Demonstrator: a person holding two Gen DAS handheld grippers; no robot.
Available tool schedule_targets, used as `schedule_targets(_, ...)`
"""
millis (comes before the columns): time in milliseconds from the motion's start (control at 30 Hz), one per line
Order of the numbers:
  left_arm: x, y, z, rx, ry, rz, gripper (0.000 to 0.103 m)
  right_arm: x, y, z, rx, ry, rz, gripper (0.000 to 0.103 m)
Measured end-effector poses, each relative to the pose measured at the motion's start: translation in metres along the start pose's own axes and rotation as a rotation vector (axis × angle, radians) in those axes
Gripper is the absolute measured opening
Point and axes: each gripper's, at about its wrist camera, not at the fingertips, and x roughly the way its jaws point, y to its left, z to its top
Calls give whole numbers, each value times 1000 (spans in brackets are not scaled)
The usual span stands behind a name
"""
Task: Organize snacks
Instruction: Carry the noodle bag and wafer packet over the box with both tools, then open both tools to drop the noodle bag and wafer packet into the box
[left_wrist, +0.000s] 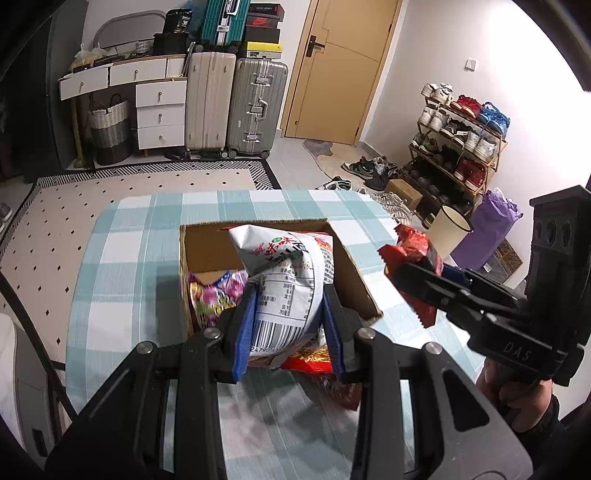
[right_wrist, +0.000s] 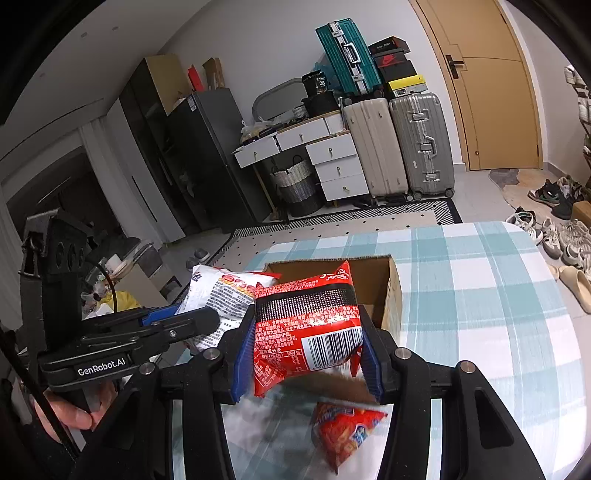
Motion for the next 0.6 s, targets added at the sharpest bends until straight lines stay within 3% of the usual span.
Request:
schedule_targets(300,42,15,27,-7,22,12,31,37,-9,15,3,38,3,49)
schedule_targets(600,86,33,30,-18,52,20,31,77,-19,17,8,83,2,49)
